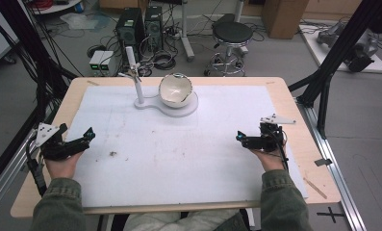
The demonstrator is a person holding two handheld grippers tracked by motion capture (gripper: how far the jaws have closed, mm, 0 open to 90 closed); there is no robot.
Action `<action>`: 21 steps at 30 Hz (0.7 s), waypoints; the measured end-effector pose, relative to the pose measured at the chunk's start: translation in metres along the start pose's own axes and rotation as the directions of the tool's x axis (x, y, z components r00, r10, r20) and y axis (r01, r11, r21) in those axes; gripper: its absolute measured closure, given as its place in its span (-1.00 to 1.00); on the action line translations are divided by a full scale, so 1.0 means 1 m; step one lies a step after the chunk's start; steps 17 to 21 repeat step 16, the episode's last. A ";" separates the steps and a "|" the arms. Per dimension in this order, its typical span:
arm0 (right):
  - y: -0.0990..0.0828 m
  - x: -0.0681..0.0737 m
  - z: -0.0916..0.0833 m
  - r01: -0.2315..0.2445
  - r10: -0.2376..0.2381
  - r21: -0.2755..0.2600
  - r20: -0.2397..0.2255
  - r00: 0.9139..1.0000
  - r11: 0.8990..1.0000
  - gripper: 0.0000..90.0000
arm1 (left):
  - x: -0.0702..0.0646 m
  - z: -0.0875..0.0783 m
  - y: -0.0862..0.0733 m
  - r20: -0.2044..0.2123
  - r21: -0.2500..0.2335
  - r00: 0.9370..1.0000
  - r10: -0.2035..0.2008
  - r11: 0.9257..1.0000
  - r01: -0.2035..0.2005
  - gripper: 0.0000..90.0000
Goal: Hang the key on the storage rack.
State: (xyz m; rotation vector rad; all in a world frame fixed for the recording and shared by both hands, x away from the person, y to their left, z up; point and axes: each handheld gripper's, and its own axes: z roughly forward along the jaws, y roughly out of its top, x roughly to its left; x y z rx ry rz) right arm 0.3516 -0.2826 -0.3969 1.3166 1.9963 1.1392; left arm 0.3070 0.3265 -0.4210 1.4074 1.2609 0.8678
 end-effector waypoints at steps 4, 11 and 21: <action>-0.006 0.003 -0.008 0.020 -0.018 -0.087 0.022 1.000 0.996 -0.99 | 0.000 0.000 0.000 0.002 -0.001 1.000 -0.002 1.000 0.002 -0.96; -0.017 0.006 -0.016 0.000 0.006 -0.195 0.031 0.999 0.981 -0.99 | -0.001 0.001 0.000 0.007 -0.005 1.000 -0.010 1.000 0.010 -0.96; -0.022 0.001 -0.015 -0.035 0.041 -0.180 0.030 0.999 0.983 -0.98 | -0.001 0.003 0.000 0.013 -0.011 1.000 -0.022 1.000 0.022 -0.96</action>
